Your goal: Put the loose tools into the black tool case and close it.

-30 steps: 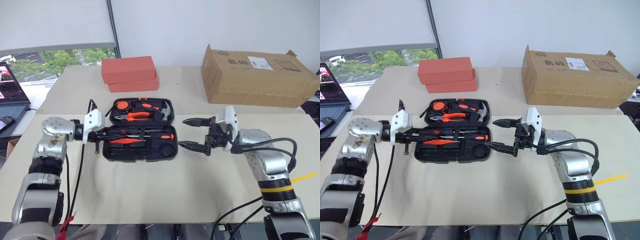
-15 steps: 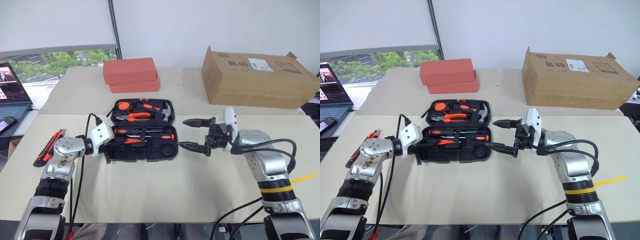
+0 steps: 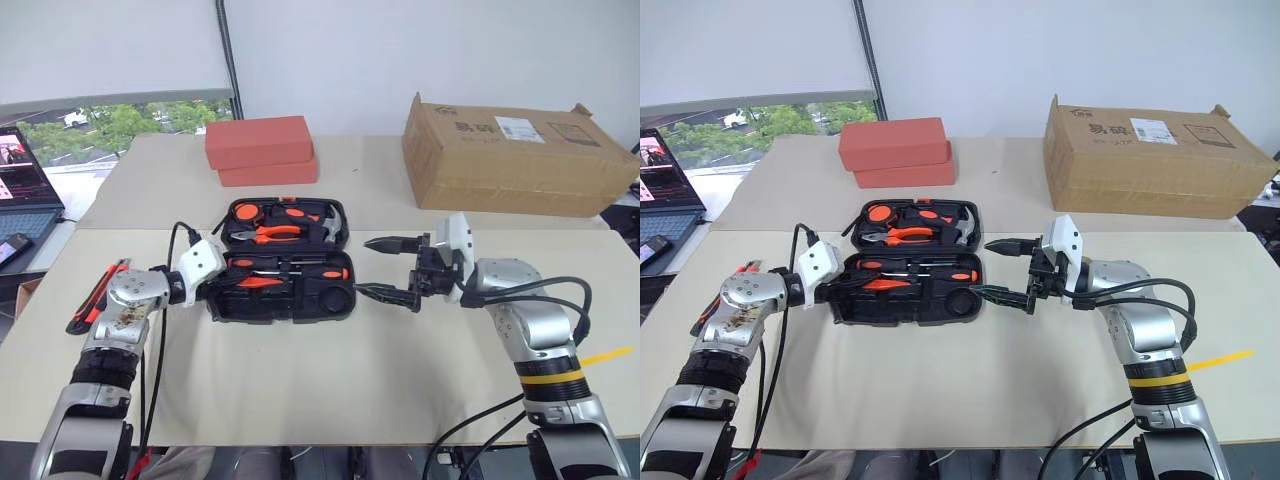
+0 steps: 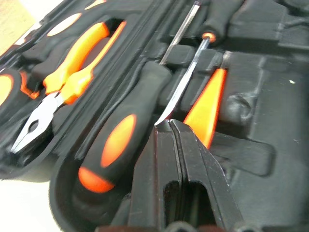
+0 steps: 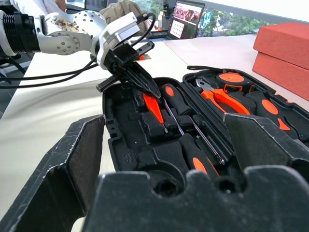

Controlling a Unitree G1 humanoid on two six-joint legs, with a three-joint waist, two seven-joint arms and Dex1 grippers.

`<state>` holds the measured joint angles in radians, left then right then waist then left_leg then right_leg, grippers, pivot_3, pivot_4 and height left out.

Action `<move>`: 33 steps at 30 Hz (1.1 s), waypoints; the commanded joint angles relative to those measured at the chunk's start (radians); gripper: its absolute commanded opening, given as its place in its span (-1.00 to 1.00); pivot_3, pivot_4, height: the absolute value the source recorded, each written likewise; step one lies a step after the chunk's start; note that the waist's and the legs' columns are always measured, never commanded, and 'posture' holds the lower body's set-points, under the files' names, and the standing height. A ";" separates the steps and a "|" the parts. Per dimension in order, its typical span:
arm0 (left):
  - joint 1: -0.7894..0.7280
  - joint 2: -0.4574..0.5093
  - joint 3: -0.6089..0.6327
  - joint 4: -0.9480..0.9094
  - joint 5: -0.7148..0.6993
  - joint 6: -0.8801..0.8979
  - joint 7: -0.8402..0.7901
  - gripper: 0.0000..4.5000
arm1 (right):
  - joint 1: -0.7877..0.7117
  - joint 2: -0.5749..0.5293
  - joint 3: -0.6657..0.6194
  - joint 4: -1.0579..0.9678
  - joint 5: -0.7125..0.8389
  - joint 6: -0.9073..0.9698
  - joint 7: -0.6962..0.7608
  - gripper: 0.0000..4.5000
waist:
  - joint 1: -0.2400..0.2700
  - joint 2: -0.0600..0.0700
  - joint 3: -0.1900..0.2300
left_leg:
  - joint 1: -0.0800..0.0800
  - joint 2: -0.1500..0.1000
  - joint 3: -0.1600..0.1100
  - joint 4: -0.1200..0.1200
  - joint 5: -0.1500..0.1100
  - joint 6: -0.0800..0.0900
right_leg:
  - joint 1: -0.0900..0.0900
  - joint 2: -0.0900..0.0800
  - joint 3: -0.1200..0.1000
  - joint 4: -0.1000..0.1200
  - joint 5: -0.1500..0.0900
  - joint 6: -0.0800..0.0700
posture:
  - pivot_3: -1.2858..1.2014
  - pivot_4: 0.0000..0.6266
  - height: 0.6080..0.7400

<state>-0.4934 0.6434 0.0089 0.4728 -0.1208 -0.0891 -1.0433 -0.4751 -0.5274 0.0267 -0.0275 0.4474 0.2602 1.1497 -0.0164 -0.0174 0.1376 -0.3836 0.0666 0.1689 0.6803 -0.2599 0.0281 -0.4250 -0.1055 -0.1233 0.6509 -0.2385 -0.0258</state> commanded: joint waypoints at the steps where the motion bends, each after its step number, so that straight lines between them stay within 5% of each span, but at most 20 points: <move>1: 0.007 0.025 0.137 -0.106 -0.104 0.122 0.090 -0.98 | -0.034 0.022 -0.009 -0.023 0.028 -0.021 0.001 1.00 | -0.002 0.000 0.000 | -0.001 0.000 0.000 0.000 0.000 0.000 | -0.001 0.000 0.000 0.000 0.000 0.000 | 0.03 -0.52 0.57; 7: 0.121 0.096 0.312 -0.225 -0.132 0.283 0.261 -0.21 | -0.066 0.059 -0.010 -0.004 0.039 -0.019 0.010 1.00 | -0.007 0.000 0.000 | -0.001 0.000 0.000 -0.001 0.000 -0.001 | 0.000 0.000 0.000 -0.002 0.000 0.000 | 0.03 -0.52 0.57; 15: 0.243 0.228 0.421 -0.128 -0.109 0.304 0.310 0.98 | -0.093 0.082 -0.001 0.030 0.038 -0.013 0.036 1.00 | 0.003 0.000 0.000 | -0.001 0.000 0.000 -0.001 0.000 0.000 | 0.000 -0.001 -0.001 -0.002 0.000 0.000 | 0.03 -0.52 0.57; 31: 0.133 0.274 0.344 0.266 -0.075 0.373 0.274 0.98 | -0.087 0.072 -0.003 0.022 0.025 -0.007 0.035 1.00 | 0.001 0.000 0.000 | -0.002 0.000 0.000 -0.002 0.000 0.000 | -0.001 -0.002 -0.001 -0.002 0.000 0.000 | 0.03 -0.52 0.57; 33: 0.129 0.280 0.334 0.279 -0.072 0.391 0.263 0.73 | -0.085 0.070 -0.002 0.022 0.022 -0.011 0.034 1.00 | -0.001 0.000 0.000 | -0.001 0.000 0.000 -0.002 0.000 0.000 | -0.001 -0.001 -0.001 -0.002 0.000 0.000 | 0.03 -0.52 0.57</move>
<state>-0.3575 0.8952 0.3494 0.7348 -0.2023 0.2854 -0.7747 -0.5511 -0.4472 0.0377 0.0287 0.4548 0.2594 1.1867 -0.0176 -0.0176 0.1376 -0.3848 0.0664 0.1692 0.6787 -0.2601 0.0276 -0.4264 -0.1069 -0.1246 0.6494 -0.2385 -0.0258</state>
